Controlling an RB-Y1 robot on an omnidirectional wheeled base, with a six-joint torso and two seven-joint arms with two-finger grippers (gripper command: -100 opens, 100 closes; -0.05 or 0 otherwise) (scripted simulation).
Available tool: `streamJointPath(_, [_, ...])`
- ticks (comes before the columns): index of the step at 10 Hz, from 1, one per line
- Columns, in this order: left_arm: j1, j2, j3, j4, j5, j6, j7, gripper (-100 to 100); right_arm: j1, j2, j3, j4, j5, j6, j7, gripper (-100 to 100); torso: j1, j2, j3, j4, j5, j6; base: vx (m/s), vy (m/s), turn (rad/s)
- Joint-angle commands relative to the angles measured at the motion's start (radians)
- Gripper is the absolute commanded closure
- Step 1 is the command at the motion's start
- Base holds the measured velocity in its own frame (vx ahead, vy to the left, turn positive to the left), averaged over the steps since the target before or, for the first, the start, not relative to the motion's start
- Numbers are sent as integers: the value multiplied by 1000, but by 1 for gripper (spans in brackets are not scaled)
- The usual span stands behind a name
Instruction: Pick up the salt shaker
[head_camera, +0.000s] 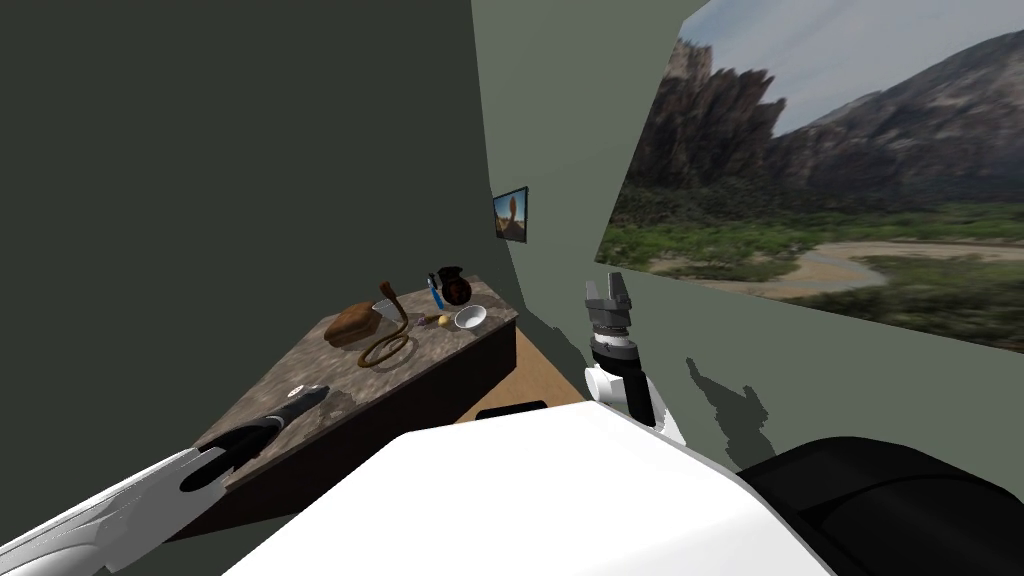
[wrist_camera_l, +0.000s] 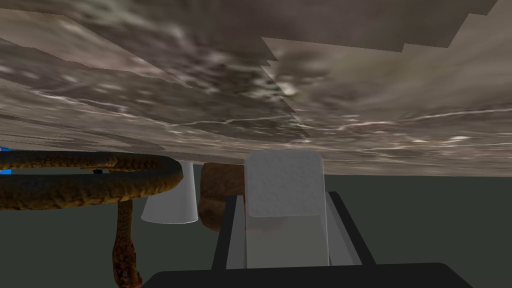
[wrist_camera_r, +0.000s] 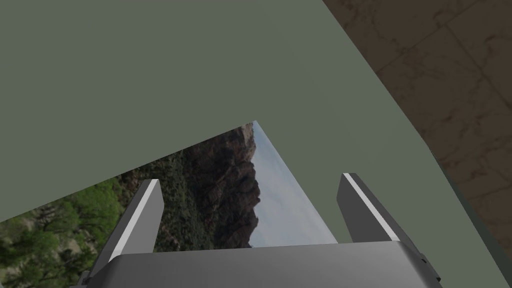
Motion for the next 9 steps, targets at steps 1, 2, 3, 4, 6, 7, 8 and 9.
streamJointPath(1, [4,-4,0,-50,-1,27,-3,100,0,0,0,0,0,0,0,0,0,0,0,0,0,0,-1,16,34])
streamJointPath(2, [4,-4,0,-66,-1,27,-3,100,0,0,0,0,0,0,0,0,-1,-1,-1,-1,2,2,0,0,0])
streamJointPath(3, [4,-4,0,-66,-1,27,-3,100,0,0,0,0,0,0,0,0,-2,-3,-2,-1,3,4,1,-13,-26])
streamJointPath(4, [49,-18,46,-108,21,79,-38,100,0,0,0,0,0,0,0,0,-3,-3,-2,-1,2,3,-6,39,-52])
streamJointPath(6, [80,-18,51,-144,21,117,-38,100,0,0,0,0,0,0,0,0,4,-2,-1,-1,3,1,-15,64,-12])
streamJointPath(7, [80,-18,51,-173,21,126,-38,100,0,0,0,0,0,0,0,0,4,-1,-1,-2,4,0,-10,28,18])
streamJointPath(8, [80,-18,51,-189,21,126,-38,100,0,0,0,0,0,0,0,0,3,-2,-2,-2,4,1,-4,7,11])
streamJointPath(9, [80,-18,51,-211,21,126,-38,100,0,0,0,0,0,0,0,0,2,-4,-3,-2,4,2,0,0,0])
